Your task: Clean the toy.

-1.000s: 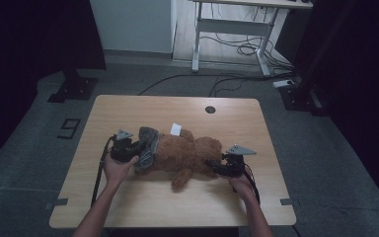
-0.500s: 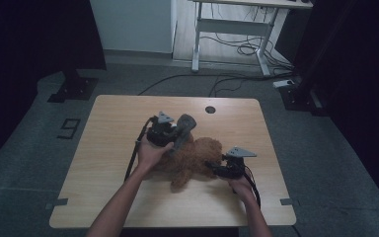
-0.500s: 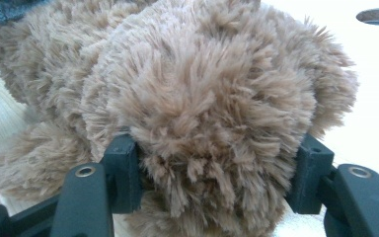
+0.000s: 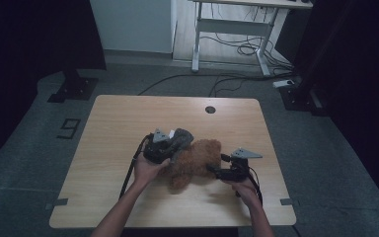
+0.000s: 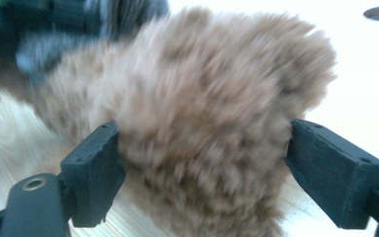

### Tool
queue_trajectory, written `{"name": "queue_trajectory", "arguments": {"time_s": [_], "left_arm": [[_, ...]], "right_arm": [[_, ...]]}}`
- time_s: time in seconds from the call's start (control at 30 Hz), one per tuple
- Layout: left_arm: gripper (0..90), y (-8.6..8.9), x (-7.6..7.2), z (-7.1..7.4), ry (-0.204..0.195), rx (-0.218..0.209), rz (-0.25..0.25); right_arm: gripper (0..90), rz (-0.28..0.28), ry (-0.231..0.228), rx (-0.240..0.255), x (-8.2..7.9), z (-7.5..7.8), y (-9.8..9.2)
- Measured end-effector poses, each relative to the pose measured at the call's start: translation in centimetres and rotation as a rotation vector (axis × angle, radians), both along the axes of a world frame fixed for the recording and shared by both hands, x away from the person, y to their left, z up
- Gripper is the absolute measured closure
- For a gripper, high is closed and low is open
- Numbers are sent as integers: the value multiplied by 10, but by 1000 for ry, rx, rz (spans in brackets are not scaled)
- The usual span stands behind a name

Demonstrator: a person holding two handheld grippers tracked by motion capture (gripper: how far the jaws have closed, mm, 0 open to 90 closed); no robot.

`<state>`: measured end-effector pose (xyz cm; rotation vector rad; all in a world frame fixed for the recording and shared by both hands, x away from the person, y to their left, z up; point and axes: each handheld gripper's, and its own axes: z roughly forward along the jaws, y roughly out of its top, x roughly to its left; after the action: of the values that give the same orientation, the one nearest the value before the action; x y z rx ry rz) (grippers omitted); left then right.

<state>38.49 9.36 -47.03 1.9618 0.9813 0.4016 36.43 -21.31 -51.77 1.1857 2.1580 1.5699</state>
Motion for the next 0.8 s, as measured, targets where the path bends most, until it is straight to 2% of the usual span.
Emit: {"name": "queue_trajectory", "arguments": {"time_s": [0.03, 0.07, 0.2, 0.27, 0.37, 0.4, 0.43, 0.47, 0.57, 0.6, 0.63, 0.67, 0.73, 0.77, 0.8], "left_arm": [[768, 0, 0, 0, 0, 0, 0], [768, 1, -8, -2, -12, -11, -3], [768, 2, -23, -4, -48, -10, -9], [769, 6, -37, -8, -72, -23, -17], [770, 7, -44, -11, -82, -31, -20], [770, 8, -47, -12, -83, -37, -22], [770, 8, -50, -12, -86, -36, -26], [770, 9, -53, -13, -85, -44, -29], [770, 10, -55, -14, -80, -61, -26], [770, 10, -56, -15, -84, -64, -23], [770, 10, -56, -15, -84, -64, -23], [770, 10, -57, -15, -84, -61, -20], [769, 9, -56, -13, -76, -63, -22], [768, 9, -56, -13, -76, -63, -22], [767, 8, -55, -9, -67, -63, -24]], "right_arm": [[165, 0, 0, 0, 0, 0, 0], [145, -18, -6, 30, -1, 4, -3], [112, -17, 7, 34, 1, 3, 0], [60, 3, 23, 30, 3, -4, 3], [55, 25, 32, 39, 4, -8, 2], [59, 64, 47, 39, 3, -10, 2], [59, 64, 47, 39, 3, -10, 2], [62, 96, 49, 24, 1, -12, 4], [77, 108, 41, 20, 0, -11, 5], [133, 108, 27, 21, -1, -9, 7], [133, 108, 27, 21, -1, -9, 7], [207, 103, 14, 7, -2, -9, 10], [286, 99, 14, 11, -2, -11, 9], [286, 99, 14, 11, -2, -11, 9], [361, 98, 25, 4, -3, -11, 8]]}}
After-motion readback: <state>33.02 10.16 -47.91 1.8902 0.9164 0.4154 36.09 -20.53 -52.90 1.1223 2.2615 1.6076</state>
